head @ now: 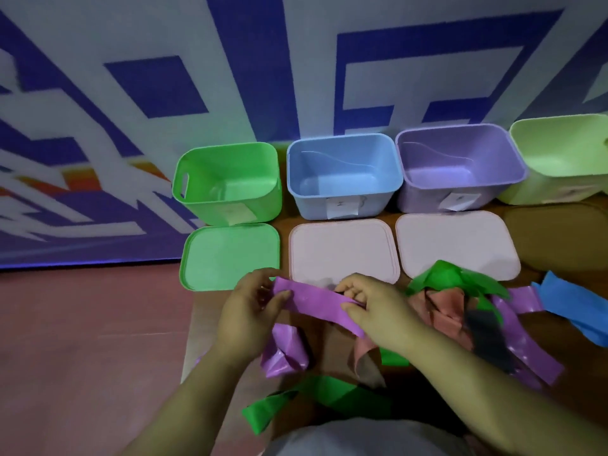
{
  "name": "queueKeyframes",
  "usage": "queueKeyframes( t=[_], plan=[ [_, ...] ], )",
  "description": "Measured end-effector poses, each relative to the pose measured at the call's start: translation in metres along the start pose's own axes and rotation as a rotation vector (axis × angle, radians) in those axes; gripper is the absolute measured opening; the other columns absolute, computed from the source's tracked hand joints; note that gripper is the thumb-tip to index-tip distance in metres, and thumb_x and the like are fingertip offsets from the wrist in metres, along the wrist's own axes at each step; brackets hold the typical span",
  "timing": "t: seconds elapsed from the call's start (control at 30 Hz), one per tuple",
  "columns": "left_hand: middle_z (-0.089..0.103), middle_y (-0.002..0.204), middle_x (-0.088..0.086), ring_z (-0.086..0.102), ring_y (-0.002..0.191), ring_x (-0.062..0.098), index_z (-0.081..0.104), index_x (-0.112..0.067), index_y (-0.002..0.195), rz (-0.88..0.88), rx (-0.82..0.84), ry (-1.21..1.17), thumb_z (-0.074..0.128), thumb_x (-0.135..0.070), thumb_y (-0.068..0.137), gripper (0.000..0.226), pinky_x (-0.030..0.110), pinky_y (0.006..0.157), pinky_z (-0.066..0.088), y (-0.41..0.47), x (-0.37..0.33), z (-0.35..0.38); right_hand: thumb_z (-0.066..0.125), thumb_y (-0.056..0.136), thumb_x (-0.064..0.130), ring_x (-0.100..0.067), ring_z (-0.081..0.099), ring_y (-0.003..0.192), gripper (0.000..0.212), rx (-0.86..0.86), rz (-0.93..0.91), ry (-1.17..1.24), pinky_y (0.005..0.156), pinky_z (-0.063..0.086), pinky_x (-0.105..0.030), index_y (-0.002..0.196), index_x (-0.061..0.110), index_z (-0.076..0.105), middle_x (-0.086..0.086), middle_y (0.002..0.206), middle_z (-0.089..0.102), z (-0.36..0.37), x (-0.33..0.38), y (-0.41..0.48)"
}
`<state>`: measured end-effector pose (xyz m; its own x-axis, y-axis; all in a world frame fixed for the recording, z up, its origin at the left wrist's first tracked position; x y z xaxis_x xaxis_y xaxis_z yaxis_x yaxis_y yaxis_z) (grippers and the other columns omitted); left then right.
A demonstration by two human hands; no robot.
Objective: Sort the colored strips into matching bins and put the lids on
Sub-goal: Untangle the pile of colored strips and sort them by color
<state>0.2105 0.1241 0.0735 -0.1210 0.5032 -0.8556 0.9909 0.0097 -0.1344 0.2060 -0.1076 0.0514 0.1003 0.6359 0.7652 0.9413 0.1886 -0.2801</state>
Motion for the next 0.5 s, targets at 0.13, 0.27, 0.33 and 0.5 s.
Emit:
queueKeyframes(
  t=[0.13,0.27,0.33,0.5],
  plan=[
    [0.067,0.092,-0.006,0.066,0.079,0.008,0.062,-0.031,0.105,-0.051,-0.132,0.013,0.078,-0.017,0.083,0.030,0.038,0.075,0.059,-0.023,0.031,-0.039,0.066,0.089,0.021,-0.001,0.059,0.081,0.023,0.078,-0.029,-0.056,0.077,0.055,-0.028,0.106,0.036,0.061,0.018,0.087,0.060,0.034,0.032,0.009],
    [0.065,0.094,-0.003,0.065,0.081,0.012,0.060,-0.035,0.101,-0.073,-0.192,0.060,0.078,-0.022,0.083,0.029,0.039,0.074,0.057,-0.033,0.065,-0.065,0.064,0.092,0.020,-0.001,0.059,0.083,0.020,0.146,-0.044,-0.090,0.079,0.056,-0.030,0.106,0.034,0.061,0.018,0.090,0.060,0.070,0.053,0.021],
    [0.063,0.097,-0.004,0.065,0.083,0.012,0.058,-0.037,0.102,-0.107,-0.170,0.096,0.078,-0.026,0.082,0.031,0.038,0.074,0.057,-0.034,0.082,-0.070,0.063,0.093,0.021,-0.004,0.061,0.085,0.019,0.167,-0.036,-0.113,0.080,0.056,-0.032,0.105,0.035,0.061,0.017,0.092,0.062,0.085,0.056,0.029],
    [0.053,0.121,-0.002,0.060,0.104,0.021,0.053,-0.025,0.131,-0.159,0.036,0.351,0.076,-0.036,0.081,0.056,0.029,0.090,0.048,-0.034,0.117,-0.062,0.061,0.092,0.029,-0.016,0.058,0.118,0.044,0.243,0.040,-0.340,0.102,0.048,-0.035,0.135,0.029,0.053,0.005,0.133,0.061,0.111,0.039,0.040]
  ],
)
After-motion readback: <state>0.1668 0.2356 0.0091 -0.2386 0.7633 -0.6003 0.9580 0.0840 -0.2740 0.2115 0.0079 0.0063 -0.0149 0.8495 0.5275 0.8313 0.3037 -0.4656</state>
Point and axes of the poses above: each hand's wrist, its own y-axis towards the middle knuckle, its own z-axis out of the palm, x = y × z, the point moved 8 cm from there along y, towards the middle knuckle
